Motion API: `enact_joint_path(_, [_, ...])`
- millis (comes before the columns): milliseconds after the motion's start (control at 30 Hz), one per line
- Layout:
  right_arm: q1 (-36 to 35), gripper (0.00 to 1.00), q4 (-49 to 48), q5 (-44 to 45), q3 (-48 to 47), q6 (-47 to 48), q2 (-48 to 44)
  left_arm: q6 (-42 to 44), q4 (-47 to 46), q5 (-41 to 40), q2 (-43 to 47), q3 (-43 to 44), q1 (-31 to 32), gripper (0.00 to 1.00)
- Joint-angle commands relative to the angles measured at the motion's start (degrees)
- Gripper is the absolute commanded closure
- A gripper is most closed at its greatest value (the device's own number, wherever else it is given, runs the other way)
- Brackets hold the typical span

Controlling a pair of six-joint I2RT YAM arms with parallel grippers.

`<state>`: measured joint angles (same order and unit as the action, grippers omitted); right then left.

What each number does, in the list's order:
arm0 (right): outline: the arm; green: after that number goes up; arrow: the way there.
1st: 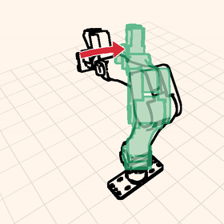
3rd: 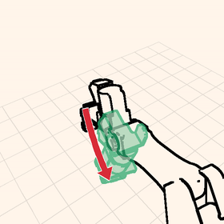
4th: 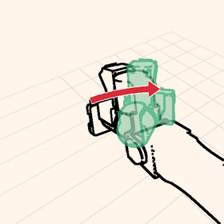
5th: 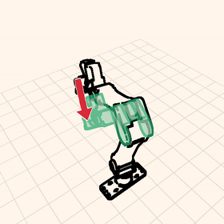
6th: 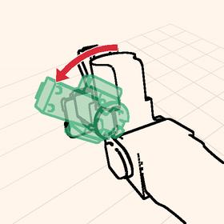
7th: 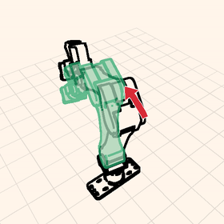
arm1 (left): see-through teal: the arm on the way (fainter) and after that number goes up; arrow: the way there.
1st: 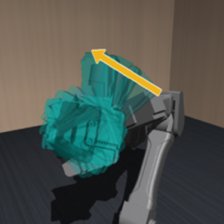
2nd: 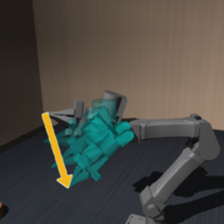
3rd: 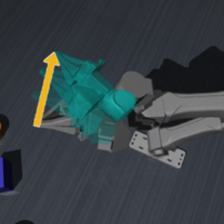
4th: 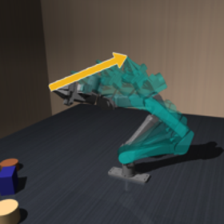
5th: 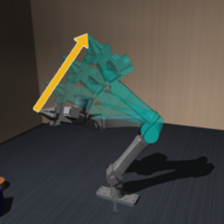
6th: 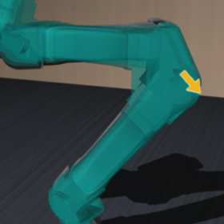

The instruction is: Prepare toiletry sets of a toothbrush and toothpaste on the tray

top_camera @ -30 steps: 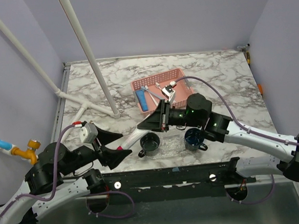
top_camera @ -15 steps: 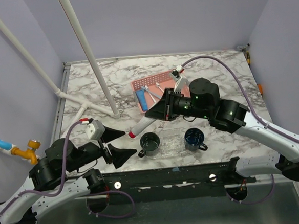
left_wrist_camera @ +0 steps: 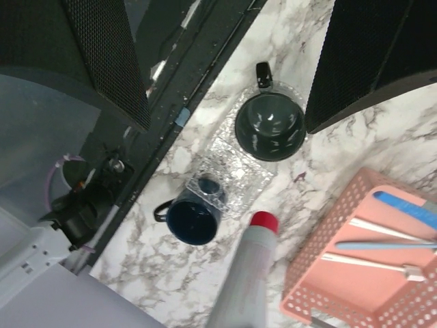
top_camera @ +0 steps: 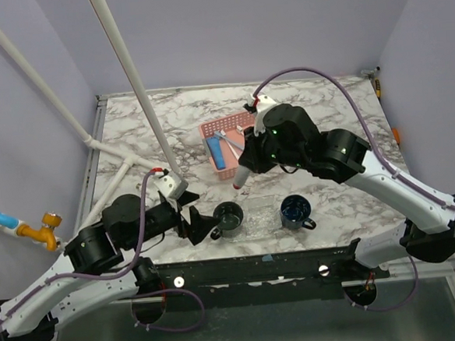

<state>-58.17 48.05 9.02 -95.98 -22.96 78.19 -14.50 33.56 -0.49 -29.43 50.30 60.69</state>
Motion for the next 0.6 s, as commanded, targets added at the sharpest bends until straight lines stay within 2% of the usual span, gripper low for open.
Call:
enact_joint_path(0, [-0.05, 1.0, 5.43, 5.52, 0.88, 6.44, 0.57, 1.4, -0.9, 0.39, -0.16, 0.14, -5.9, 0.06])
enact_joint_path(133, [-2.62, 1.0, 3.04, 10.18, 5.42, 6.37, -1.0, 1.32, -0.96, 8.03, -0.45, -0.03, -15.72, 0.06])
enact_joint_path(233, [-6.69, 1.0, 3.33, 16.01, 6.89, 4.83, -0.6, 1.3, -0.5, 9.43, -1.38, 0.48, -20.83, 0.06])
enact_joint_path(333, [-10.21, 1.0, 3.96, 21.36, 8.44, 2.85, -0.11, 1.06, -0.32, 9.81, -2.2, 0.61, -23.85, 0.06])
enact_joint_path(567, [-12.55, 1.0, -1.13, 26.17, 17.66, -0.64, -2.88, 1.16, -2.56, 8.25, -1.94, -2.5, -27.9, 0.06])
